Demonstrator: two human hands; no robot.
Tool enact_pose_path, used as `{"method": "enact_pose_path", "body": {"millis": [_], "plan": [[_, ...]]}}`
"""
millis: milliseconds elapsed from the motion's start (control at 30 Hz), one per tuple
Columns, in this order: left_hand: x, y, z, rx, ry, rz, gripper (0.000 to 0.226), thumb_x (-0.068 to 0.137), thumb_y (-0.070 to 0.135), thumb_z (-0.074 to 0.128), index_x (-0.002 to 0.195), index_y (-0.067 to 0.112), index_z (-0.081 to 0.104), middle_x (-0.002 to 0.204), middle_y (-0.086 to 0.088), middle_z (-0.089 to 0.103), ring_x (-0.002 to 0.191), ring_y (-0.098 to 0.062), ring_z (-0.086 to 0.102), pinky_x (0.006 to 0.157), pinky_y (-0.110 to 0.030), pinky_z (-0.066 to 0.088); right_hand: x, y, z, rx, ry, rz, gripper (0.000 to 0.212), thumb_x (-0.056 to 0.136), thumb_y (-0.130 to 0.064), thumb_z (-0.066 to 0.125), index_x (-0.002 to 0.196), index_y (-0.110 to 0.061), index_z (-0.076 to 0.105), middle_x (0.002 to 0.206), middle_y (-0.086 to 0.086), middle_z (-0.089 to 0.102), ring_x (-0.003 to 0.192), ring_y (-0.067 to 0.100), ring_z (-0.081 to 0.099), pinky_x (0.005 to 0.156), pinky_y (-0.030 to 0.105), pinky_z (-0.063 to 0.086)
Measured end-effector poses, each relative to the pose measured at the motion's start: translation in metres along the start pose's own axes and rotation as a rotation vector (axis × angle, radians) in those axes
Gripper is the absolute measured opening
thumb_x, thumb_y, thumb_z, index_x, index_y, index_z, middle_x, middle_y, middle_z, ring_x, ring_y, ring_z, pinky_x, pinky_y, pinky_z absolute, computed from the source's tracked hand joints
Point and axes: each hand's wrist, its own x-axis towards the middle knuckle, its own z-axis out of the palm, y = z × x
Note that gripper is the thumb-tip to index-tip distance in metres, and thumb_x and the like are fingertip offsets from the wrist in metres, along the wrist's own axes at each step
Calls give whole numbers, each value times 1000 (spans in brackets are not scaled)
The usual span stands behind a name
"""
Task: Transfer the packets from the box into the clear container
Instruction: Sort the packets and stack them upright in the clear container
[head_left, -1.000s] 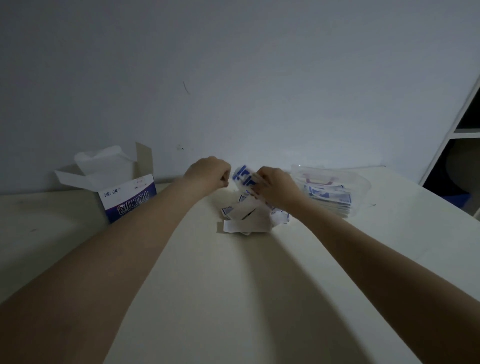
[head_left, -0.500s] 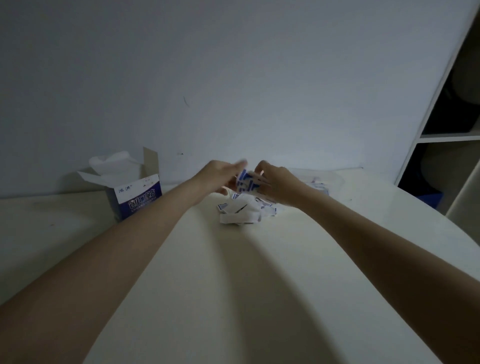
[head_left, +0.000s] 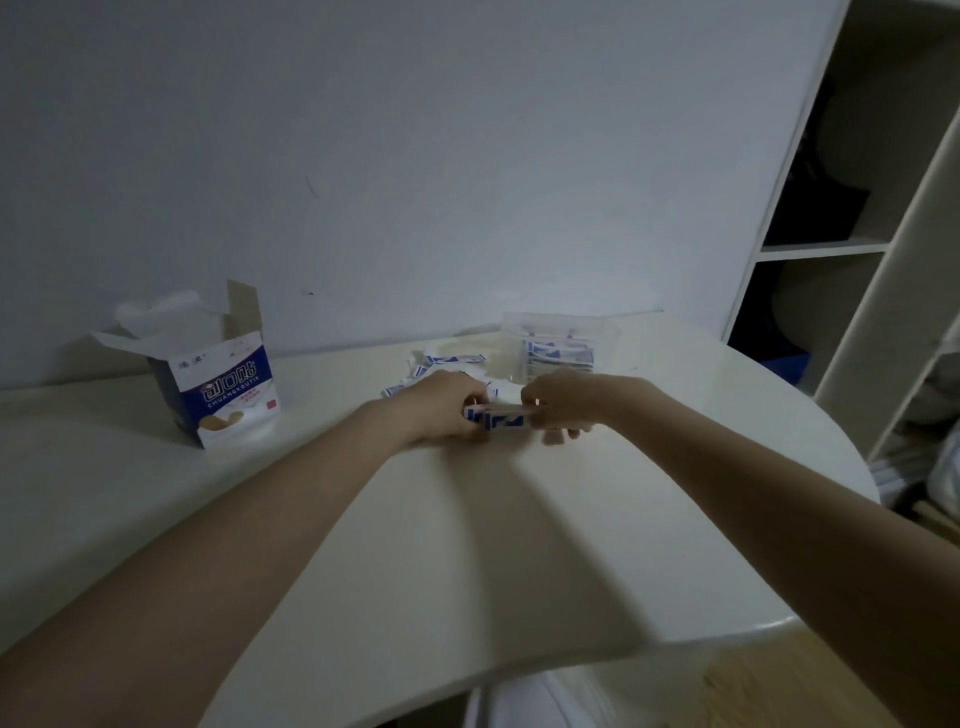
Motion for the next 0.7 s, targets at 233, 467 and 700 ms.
{"method": "enact_pose_path", "body": {"millis": [233,467,700], "plan": [[-11,-1,-10,-136,49,-40,12,80,13,67,92,9,68,62,12,47,58,-1,43,54,-11,31,3,3,1,28,51,-37,15,86,-7,52,90,-2,65,93,14,73,66,15,56,72,31,50],[-9,6,-5,-105,124,-11,13,86,9,57,89,7,69,60,13,43,56,-1,38,51,-8,30,-3,0,-1,-9,143,-87,20,94,-9,45,102,-2,63,83,13,69,61,16,59,60,25,49],[-5,5,-8,-110,55,-41,16,84,8,58,92,4,72,67,-4,59,69,-14,47,54,-15,30,-3,7,-2,3,138,-99,21,90,-11,52,96,-4,71,83,10,74,55,7,56,53,11,42]]}}
